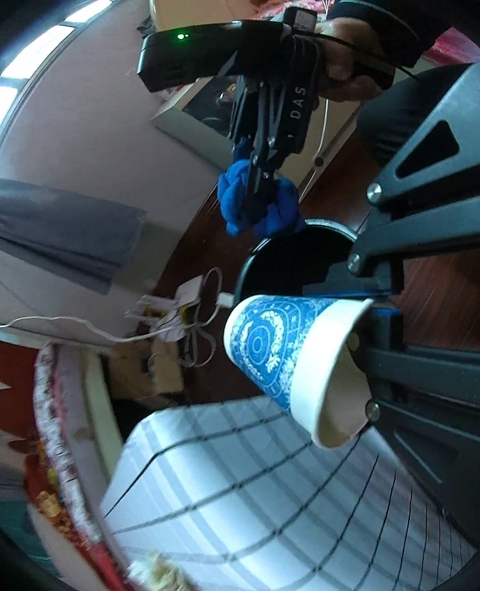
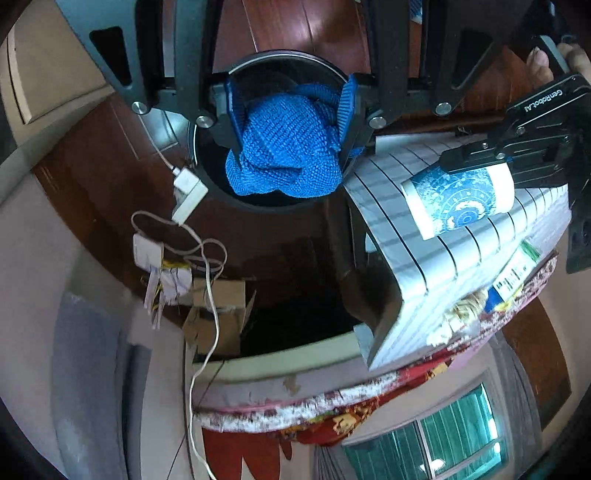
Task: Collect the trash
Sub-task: 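Carry cup and cloth over the black bin and open both grippers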
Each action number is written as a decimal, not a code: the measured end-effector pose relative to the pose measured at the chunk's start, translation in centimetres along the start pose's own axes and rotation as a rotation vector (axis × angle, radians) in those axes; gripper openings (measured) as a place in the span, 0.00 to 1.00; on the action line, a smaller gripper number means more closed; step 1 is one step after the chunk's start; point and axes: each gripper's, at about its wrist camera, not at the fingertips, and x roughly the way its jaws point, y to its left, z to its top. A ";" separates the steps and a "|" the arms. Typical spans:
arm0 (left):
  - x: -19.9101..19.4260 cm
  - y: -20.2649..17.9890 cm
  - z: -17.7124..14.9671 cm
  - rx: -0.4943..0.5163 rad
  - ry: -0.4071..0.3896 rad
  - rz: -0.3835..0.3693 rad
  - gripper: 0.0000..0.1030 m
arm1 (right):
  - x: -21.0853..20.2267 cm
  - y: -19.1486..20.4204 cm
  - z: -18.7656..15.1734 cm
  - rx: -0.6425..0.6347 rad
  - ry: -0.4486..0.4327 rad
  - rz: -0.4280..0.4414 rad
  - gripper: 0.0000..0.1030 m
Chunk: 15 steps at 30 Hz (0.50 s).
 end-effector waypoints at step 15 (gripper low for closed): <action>5.2 3.5 -0.5 -0.168 0.106 -0.064 0.92 | 9.7 -5.4 -1.4 0.082 0.238 0.048 0.90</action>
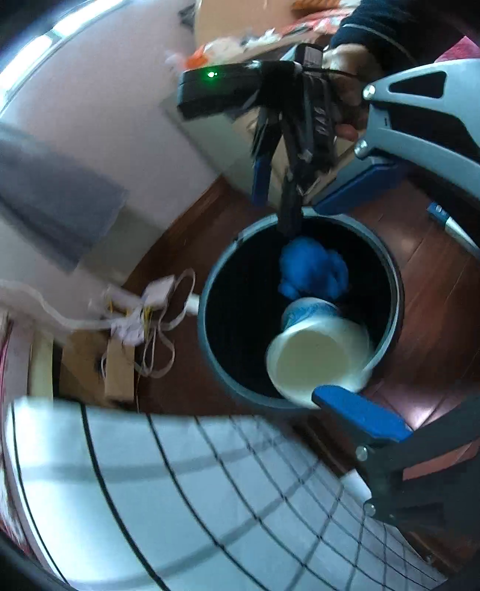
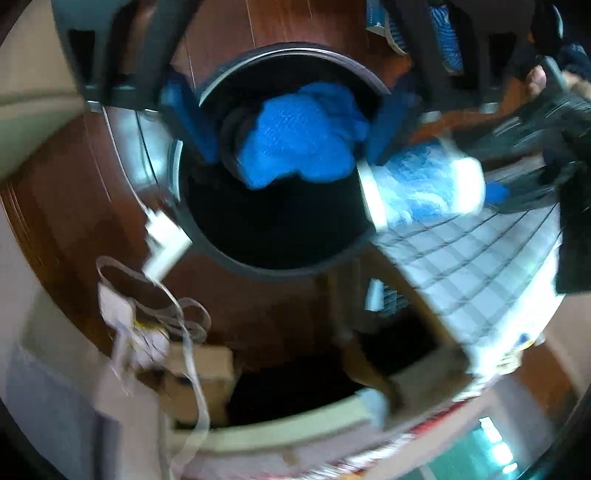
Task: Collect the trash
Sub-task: 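Carry cup and cloth over the black bin and open both grippers, then grasp the green milk carton with the left gripper while the right grasps the beige rolled cloth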
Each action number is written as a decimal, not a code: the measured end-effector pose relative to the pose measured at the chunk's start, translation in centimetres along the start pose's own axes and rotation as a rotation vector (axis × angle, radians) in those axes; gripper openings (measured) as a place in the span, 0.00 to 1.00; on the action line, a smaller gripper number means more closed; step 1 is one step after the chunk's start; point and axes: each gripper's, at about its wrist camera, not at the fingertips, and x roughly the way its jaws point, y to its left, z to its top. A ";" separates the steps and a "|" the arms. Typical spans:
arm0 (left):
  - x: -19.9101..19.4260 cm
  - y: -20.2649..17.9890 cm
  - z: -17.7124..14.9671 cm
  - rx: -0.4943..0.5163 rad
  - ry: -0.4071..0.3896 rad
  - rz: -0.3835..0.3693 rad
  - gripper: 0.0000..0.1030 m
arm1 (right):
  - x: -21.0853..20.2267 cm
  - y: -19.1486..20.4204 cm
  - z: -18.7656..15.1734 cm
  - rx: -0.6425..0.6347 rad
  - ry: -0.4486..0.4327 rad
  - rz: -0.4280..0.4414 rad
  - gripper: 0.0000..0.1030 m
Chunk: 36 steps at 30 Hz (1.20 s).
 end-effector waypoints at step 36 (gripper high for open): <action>-11.1 3.0 -4.0 -0.052 -0.256 0.443 0.99 | -7.6 11.6 -1.9 -0.078 -0.288 -0.158 1.00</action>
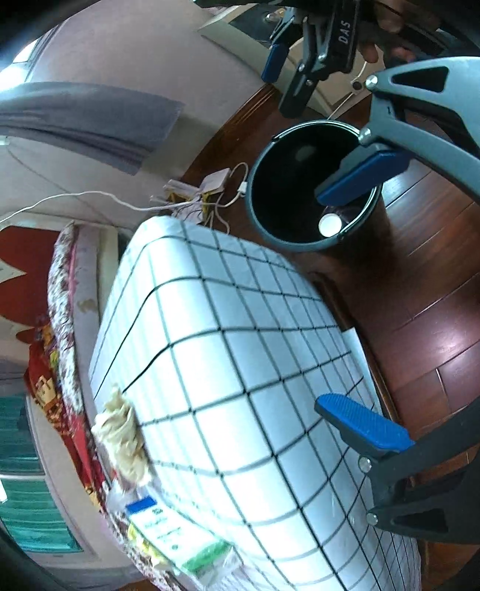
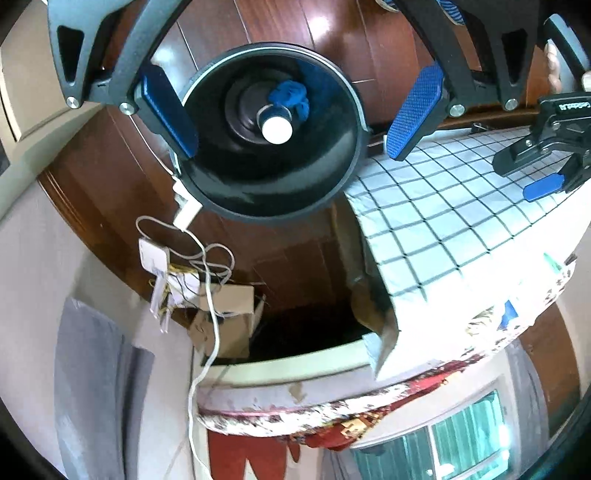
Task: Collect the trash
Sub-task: 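Grasp the green milk carton with the left gripper while the right grasps the beige rolled cloth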
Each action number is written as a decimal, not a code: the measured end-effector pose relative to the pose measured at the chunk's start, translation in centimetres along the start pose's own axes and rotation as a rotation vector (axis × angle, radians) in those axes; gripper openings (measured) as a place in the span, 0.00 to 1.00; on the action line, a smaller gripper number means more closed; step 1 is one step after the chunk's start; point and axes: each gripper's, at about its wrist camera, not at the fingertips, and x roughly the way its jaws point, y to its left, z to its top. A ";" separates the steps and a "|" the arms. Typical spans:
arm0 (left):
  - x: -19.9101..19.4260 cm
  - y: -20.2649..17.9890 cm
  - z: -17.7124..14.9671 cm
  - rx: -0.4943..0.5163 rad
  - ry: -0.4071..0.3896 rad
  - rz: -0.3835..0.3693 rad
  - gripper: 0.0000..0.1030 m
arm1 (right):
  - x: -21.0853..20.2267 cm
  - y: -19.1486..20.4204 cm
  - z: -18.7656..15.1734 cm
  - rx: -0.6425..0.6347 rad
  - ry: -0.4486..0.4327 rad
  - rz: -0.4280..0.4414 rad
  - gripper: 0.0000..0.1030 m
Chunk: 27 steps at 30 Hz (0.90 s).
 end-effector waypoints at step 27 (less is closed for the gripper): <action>-7.3 15.7 2.7 -0.195 -0.187 0.268 0.99 | -1.2 15.7 9.2 -0.233 -0.110 0.205 1.00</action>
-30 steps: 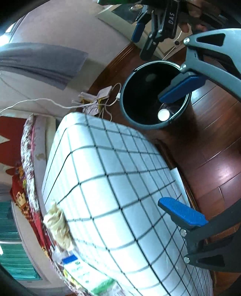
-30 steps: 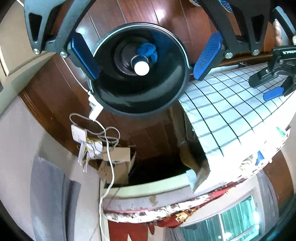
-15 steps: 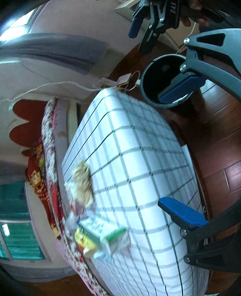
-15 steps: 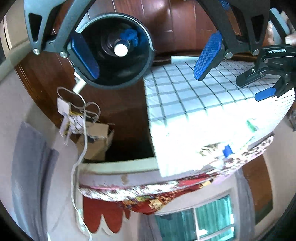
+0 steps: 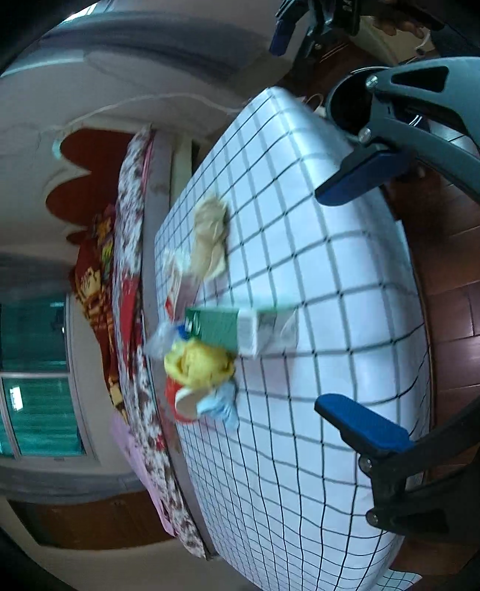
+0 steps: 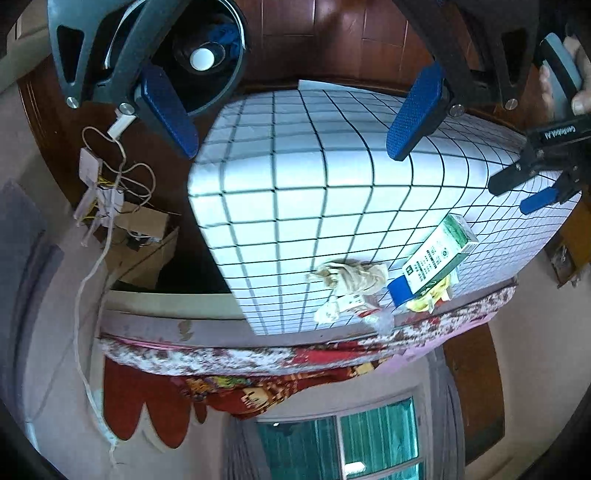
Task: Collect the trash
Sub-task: 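Grasp the green milk carton with the left gripper while the right grasps the beige rolled cloth, then carry carton and beige cloth over the bin and open both grippers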
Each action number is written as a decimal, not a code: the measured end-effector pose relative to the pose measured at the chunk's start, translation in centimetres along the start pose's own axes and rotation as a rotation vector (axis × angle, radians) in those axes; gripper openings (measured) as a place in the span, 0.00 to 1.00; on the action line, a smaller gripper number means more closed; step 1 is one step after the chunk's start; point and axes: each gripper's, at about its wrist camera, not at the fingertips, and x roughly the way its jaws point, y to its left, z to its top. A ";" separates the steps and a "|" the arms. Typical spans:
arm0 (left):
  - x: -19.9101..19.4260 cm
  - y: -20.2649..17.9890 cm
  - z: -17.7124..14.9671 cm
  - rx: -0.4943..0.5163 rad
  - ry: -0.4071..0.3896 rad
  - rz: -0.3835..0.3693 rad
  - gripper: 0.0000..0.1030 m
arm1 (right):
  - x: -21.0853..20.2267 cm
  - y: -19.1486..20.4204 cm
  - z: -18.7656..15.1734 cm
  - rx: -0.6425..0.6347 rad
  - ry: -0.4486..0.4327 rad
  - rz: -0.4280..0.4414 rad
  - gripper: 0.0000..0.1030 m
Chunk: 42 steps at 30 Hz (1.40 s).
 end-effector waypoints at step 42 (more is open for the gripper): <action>6.5 1.3 4.0 -0.048 0.024 -0.110 0.40 | 13.0 3.9 8.6 -0.043 0.080 0.148 0.16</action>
